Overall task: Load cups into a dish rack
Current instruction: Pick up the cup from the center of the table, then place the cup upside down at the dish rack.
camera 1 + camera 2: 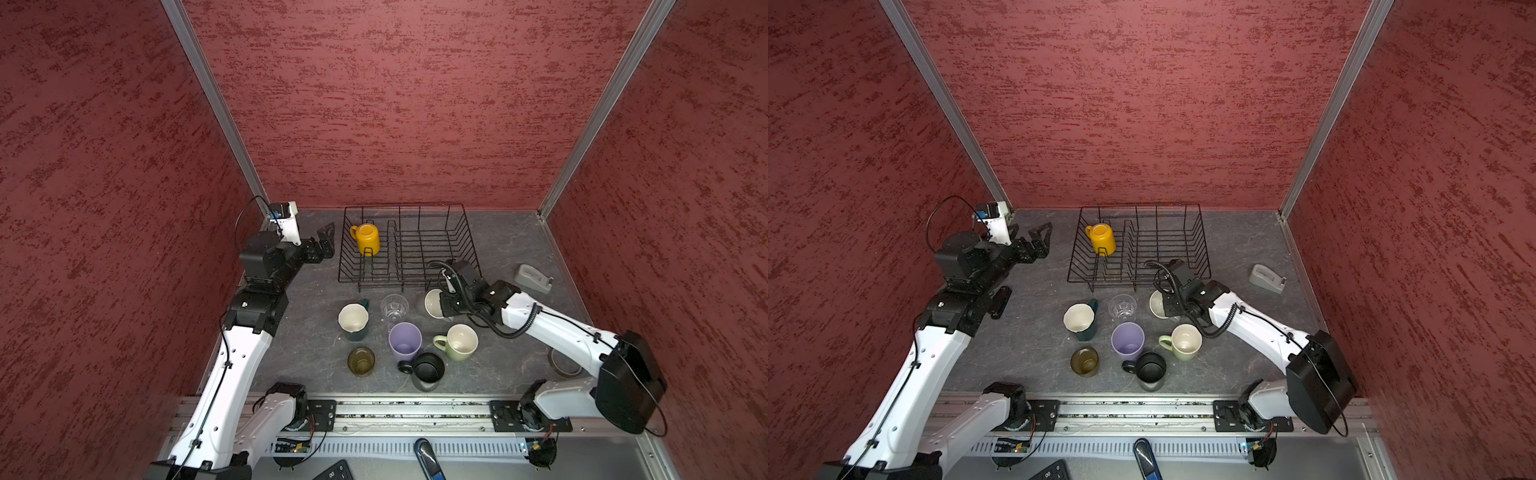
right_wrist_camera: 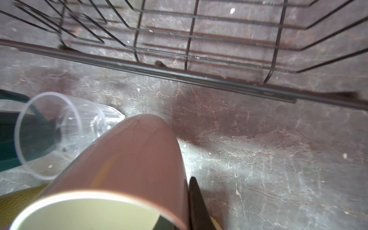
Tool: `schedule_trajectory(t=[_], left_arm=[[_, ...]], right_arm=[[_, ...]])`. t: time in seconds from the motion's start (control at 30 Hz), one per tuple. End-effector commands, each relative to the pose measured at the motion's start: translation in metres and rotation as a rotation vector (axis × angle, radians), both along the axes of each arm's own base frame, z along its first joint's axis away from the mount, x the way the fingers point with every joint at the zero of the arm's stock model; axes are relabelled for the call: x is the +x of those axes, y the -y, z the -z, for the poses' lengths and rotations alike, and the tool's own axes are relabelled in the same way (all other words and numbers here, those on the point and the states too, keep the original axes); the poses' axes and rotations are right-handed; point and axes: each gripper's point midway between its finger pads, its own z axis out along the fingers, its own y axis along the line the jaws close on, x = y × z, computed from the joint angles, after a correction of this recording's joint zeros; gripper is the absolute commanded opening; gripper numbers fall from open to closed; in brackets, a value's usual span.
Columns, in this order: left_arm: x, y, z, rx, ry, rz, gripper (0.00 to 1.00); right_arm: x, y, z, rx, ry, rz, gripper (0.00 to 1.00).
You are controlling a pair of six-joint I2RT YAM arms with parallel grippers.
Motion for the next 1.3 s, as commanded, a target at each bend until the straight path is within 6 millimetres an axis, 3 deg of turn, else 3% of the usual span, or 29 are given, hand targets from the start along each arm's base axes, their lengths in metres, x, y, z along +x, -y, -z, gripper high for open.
schedule_trajectory(t=[0.0, 0.33, 0.47, 0.57, 0.67, 0.87, 0.97, 1.1, 1.27], left_arm=[[-0.005, -0.008, -0.009, -0.014, 0.025, -0.029, 1.00], [-0.018, -0.001, -0.017, -0.082, 0.073, 0.038, 1.00], [-0.020, 0.000, -0.014, -0.127, 0.088, 0.047, 1.00], [-0.023, 0.015, -0.010, -0.160, 0.118, 0.139, 1.00], [-0.024, 0.029, -0.002, -0.226, 0.120, 0.230, 1.00], [-0.040, 0.077, 0.007, -0.325, 0.103, 0.574, 1.00], [-0.046, 0.092, 0.012, -0.343, 0.080, 0.691, 1.00], [-0.050, 0.103, 0.013, -0.381, 0.038, 0.774, 1.00], [-0.072, 0.125, 0.005, -0.357, 0.062, 0.941, 1.00]], right_arm=[[0.004, -0.003, -0.040, 0.037, 0.090, -0.020, 0.00], [-0.011, 0.008, -0.093, 0.088, 0.161, -0.036, 0.00], [-0.018, -0.008, -0.130, 0.245, 0.212, -0.079, 0.00], [-0.016, -0.016, -0.150, 0.324, 0.255, -0.091, 0.00], [-0.010, -0.025, -0.156, 0.374, 0.272, -0.099, 0.00], [-0.004, -0.049, -0.187, 0.554, 0.313, -0.173, 0.00], [-0.003, -0.056, -0.200, 0.619, 0.323, -0.219, 0.00], [-0.010, -0.064, -0.217, 0.705, 0.339, -0.300, 0.00], [-0.020, -0.070, -0.232, 0.778, 0.337, -0.398, 0.00]])
